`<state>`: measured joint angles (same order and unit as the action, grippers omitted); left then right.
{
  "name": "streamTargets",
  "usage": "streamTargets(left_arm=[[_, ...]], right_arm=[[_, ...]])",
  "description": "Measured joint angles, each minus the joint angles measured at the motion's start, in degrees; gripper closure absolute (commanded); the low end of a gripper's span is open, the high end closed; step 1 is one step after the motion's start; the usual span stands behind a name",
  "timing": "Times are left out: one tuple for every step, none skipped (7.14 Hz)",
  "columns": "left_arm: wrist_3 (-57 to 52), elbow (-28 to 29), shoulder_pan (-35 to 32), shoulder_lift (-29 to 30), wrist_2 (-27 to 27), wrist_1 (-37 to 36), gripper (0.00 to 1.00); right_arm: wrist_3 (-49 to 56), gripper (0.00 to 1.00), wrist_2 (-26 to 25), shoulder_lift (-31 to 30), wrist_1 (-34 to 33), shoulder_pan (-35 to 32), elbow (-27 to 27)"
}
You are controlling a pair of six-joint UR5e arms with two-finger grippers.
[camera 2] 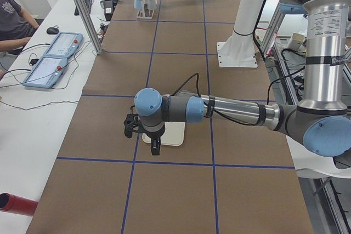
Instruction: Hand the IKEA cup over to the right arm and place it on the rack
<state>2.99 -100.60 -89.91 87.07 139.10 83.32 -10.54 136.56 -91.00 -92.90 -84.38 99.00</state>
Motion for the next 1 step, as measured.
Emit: streamTargets(left_arm=[[0.0,-0.1,0.0,0.0,0.0,0.0,0.00]], right_arm=[[0.0,0.00,0.1,0.0,0.0,0.0,0.1]])
